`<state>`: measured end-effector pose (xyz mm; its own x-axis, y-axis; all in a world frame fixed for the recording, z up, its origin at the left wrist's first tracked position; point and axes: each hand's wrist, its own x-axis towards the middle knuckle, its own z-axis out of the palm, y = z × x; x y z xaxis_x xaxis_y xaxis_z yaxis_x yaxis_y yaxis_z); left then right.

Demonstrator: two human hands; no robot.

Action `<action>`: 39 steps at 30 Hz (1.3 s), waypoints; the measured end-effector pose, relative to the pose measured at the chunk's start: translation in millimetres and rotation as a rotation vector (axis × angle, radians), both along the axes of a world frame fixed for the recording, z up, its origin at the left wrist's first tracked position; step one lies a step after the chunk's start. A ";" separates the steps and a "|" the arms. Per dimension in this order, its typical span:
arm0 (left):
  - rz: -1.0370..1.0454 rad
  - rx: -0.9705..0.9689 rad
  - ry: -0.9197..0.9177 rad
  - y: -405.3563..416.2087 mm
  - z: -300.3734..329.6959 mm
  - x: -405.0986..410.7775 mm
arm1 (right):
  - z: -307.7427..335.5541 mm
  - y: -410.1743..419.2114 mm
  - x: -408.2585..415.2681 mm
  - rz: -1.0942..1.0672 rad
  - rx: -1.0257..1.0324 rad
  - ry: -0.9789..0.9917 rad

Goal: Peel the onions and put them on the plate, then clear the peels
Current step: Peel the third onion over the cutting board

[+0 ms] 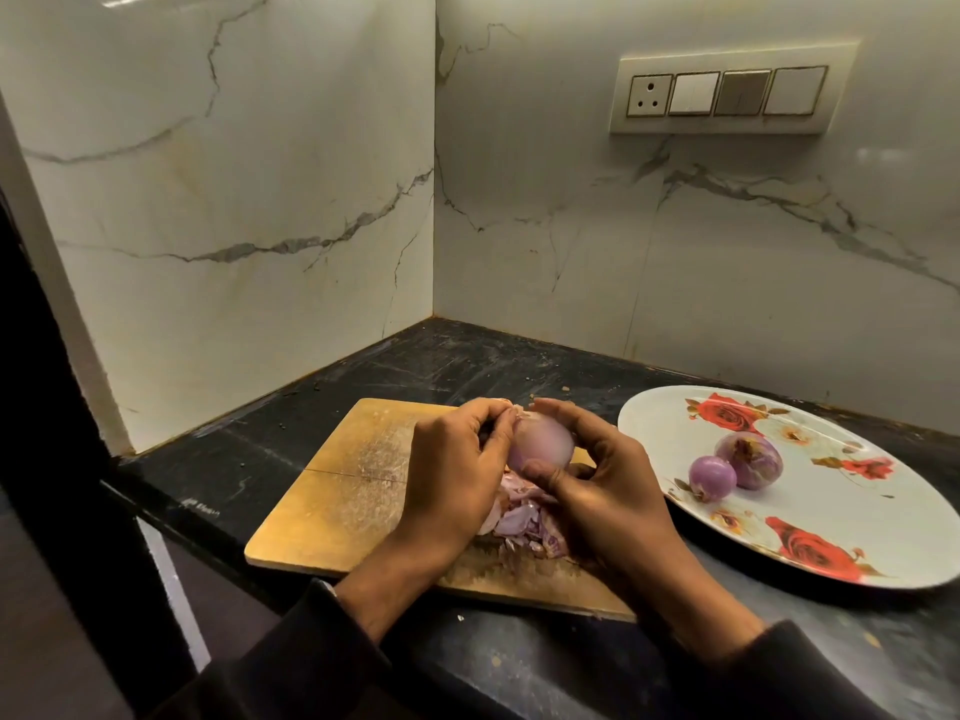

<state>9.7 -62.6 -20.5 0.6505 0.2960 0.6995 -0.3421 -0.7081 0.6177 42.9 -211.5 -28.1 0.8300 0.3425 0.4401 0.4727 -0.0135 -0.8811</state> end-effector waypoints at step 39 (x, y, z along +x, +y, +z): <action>-0.283 -0.785 0.173 9.4 -1.3 11.0 | 4.2 -3.3 3.6 0.114 0.033 0.109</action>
